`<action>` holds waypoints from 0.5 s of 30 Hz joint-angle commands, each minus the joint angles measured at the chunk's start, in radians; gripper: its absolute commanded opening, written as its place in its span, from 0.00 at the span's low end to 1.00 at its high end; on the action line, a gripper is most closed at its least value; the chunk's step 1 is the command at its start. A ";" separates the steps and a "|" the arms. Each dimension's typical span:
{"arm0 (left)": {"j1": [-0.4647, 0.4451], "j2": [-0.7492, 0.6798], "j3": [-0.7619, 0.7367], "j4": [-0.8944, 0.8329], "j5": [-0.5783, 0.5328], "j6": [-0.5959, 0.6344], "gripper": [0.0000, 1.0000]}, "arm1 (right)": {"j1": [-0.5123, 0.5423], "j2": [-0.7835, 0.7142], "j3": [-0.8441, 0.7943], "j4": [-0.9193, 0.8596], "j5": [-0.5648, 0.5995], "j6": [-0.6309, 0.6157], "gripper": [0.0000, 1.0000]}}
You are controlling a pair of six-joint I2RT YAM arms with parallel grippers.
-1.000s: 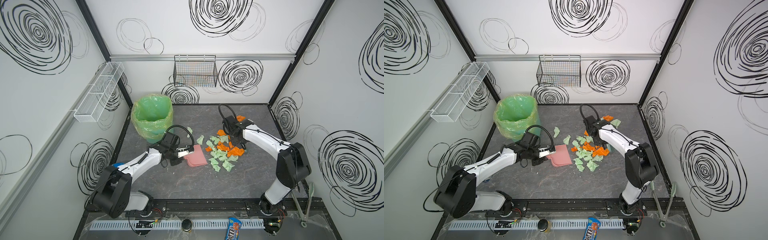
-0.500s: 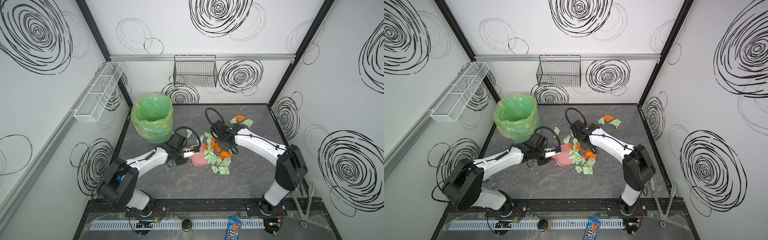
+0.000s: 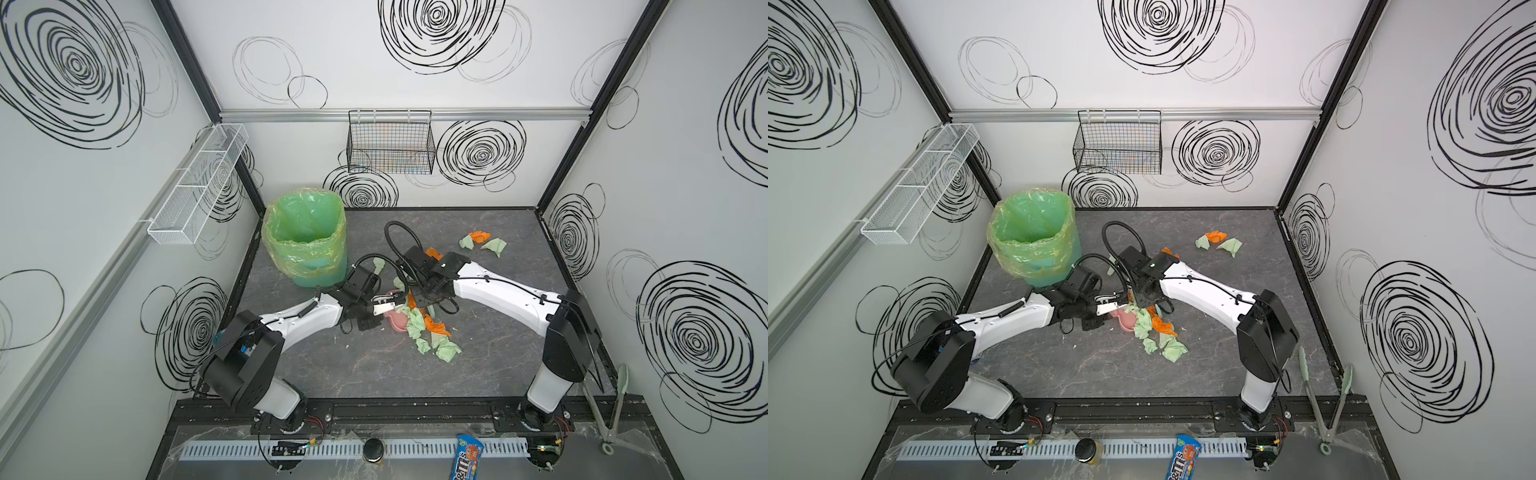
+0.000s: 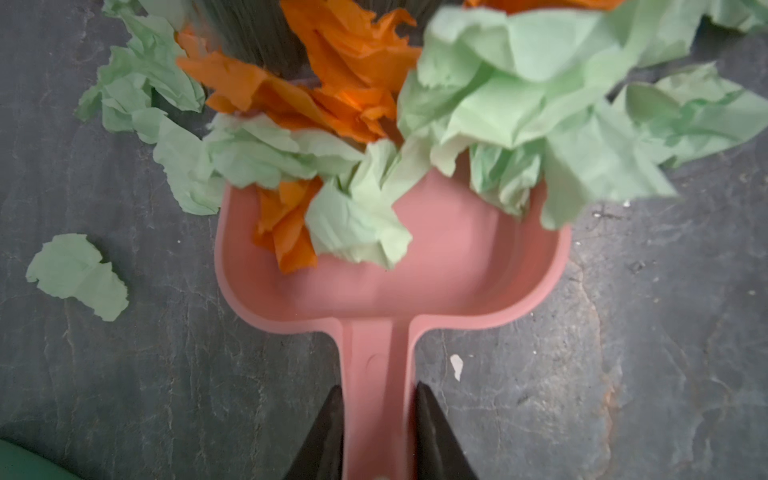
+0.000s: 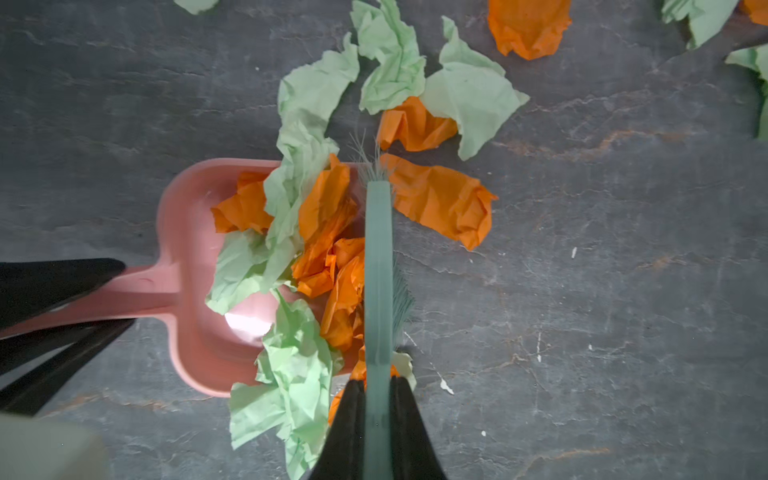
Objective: Sweep away the paper scraps from the table
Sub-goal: 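Sweep scraps into the dustpan with the right brush toward the left gripper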
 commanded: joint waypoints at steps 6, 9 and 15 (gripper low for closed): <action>-0.001 0.017 -0.029 0.048 0.024 -0.021 0.00 | 0.015 -0.105 0.047 -0.045 -0.024 0.045 0.00; 0.009 0.012 -0.036 0.045 0.036 -0.020 0.00 | 0.006 -0.152 0.052 -0.073 0.016 0.057 0.00; 0.041 -0.027 -0.048 0.029 0.078 -0.021 0.00 | -0.032 -0.235 0.052 -0.090 0.140 0.038 0.00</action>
